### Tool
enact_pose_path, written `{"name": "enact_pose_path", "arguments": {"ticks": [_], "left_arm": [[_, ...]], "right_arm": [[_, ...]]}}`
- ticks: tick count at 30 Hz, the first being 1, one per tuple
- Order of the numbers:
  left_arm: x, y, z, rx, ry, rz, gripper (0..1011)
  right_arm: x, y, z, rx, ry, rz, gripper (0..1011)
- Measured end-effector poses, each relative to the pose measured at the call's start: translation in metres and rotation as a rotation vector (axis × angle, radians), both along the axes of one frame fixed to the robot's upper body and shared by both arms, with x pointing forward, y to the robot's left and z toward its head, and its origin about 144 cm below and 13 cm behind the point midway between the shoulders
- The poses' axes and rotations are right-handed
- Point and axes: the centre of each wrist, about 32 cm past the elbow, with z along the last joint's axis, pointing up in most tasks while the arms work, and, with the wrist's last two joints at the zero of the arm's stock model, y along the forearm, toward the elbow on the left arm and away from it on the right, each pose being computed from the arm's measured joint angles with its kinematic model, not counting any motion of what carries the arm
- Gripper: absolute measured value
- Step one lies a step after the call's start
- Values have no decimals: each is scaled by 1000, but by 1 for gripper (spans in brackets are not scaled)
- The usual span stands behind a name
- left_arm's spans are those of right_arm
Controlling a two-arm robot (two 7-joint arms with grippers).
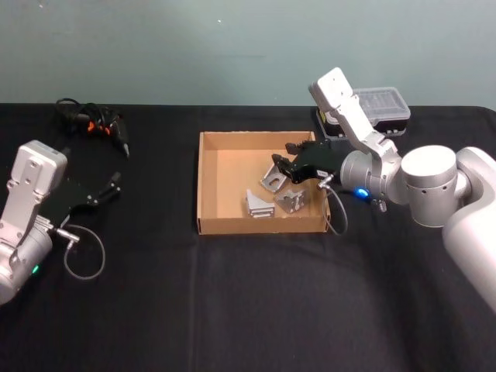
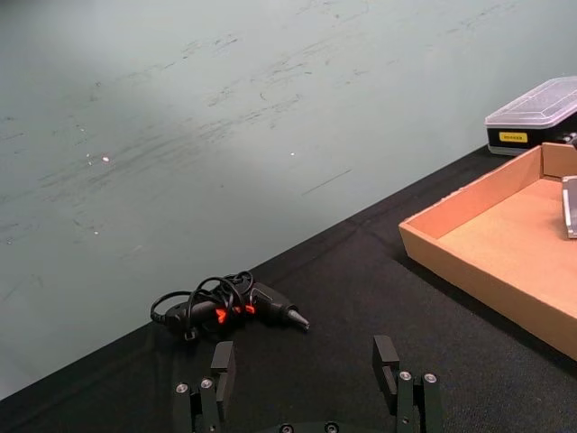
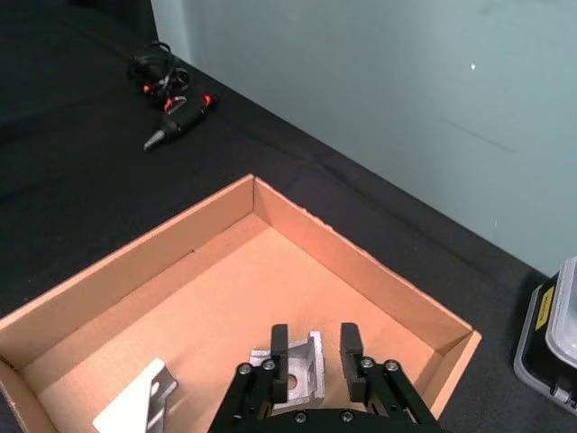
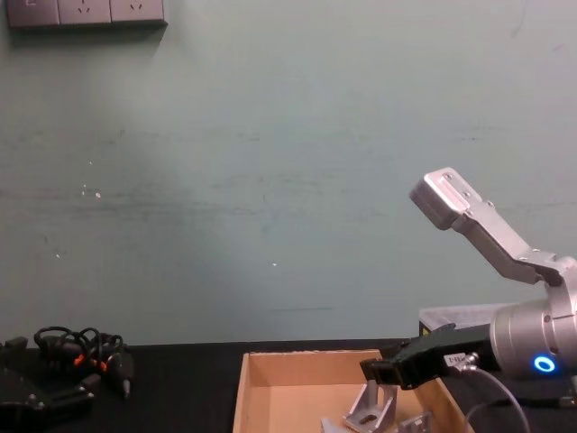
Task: Use one hand to pick up the angle iron from the table and place it into the box.
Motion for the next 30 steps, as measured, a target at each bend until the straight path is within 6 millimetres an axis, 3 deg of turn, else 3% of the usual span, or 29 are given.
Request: {"name": "enact_pose_path", "arguments": {"ticks": [10,20,24,30], "left_arm": [[0,0,0,0,0,0,1000],[0,0,0,0,0,0,1000],[0,0,0,0,0,0,1000],[0,0,0,0,0,0,1000]], "right_arm": [[-15,0,9,17,-63,7,652],[-49,-1,22,40,-197,32,940],[-63,-3,27,37,-261,31,1002],[-84,-8,29,7,-351,10,1003]]}}
